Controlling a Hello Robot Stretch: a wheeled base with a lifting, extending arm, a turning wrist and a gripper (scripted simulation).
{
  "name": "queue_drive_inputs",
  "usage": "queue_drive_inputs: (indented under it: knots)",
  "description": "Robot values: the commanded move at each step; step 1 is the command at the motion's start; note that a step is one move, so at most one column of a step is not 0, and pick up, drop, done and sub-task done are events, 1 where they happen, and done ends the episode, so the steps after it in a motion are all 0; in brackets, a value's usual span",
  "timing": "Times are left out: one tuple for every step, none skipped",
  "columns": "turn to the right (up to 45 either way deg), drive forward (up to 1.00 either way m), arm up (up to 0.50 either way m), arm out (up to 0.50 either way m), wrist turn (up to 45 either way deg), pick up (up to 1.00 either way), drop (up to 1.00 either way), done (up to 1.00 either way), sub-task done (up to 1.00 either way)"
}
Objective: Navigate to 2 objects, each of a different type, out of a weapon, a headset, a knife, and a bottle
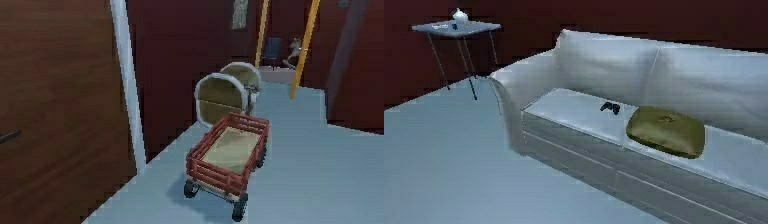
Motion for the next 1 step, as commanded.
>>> queue_drive_inputs:
  knots:
    - [45.0,0.0,0.0,0.0,0.0,0.0,0.0,0.0,0.0]
